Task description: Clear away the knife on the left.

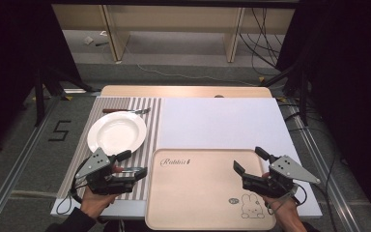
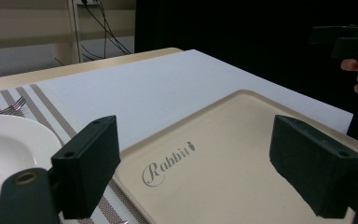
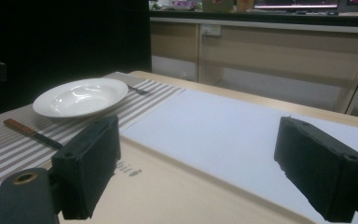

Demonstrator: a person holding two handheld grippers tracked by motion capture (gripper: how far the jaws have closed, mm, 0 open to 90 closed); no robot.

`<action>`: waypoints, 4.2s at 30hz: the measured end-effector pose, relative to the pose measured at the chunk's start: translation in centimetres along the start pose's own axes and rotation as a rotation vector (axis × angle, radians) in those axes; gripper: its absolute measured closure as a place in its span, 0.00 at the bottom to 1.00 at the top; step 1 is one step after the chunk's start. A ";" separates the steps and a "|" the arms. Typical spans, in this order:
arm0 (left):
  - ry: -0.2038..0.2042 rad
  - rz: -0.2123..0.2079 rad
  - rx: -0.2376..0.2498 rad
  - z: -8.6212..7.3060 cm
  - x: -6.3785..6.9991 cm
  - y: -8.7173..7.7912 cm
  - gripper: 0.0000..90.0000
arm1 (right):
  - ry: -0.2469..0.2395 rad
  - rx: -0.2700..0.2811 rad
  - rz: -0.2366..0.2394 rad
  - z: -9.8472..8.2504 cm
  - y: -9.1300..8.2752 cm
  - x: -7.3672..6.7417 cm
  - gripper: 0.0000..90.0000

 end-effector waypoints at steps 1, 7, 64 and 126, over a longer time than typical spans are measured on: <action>0.002 -0.001 -0.001 0.0 0.0 0.0 0.18 | 0.000 0.000 0.001 0.0 0.0 0.0 0.17; 0.001 -0.002 -0.013 -0.1 0.0 0.1 0.17 | -0.001 0.001 0.001 0.0 0.0 -0.1 0.17; -0.005 0.463 -0.666 -3.3 -10.6 -2.3 0.19 | -0.006 0.001 0.004 0.0 0.0 -0.1 0.17; 0.062 0.433 -1.016 -4.1 -14.5 0.2 0.79 | -0.004 -0.002 0.012 -0.1 0.1 -0.1 0.18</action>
Point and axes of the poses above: each handheld gripper's, and its own axes: y roughly forward along the jaws, z roughly out of its top, x roughly to its right, the point moved 6 cm from there along y, roughly forward along the jaws, and after that the axes turned 14 degrees about -y, right-handed, at the moved point
